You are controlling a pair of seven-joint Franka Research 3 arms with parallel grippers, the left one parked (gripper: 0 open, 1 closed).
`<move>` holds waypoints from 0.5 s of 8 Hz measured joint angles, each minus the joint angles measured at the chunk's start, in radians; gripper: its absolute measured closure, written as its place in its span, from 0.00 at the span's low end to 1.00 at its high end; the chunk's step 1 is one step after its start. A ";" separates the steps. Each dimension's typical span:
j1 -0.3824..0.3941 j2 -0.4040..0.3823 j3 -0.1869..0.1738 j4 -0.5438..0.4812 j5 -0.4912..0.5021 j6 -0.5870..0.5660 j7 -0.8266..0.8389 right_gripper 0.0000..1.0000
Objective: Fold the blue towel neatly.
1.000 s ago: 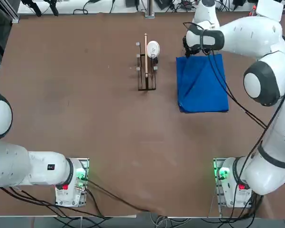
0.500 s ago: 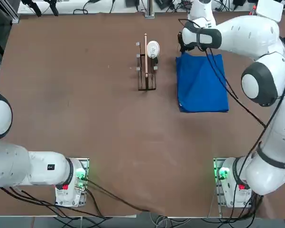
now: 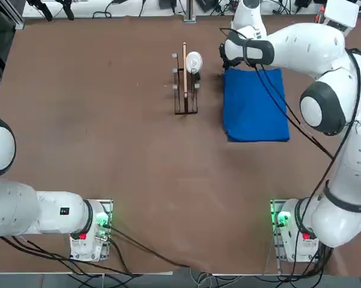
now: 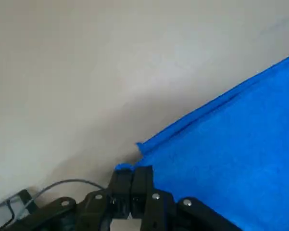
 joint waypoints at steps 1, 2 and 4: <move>0.005 0.000 0.000 0.006 0.000 0.000 0.000 0.98; 0.007 0.000 0.000 0.012 0.000 0.000 0.000 0.98; 0.008 0.003 0.000 0.028 0.000 0.000 -0.007 0.98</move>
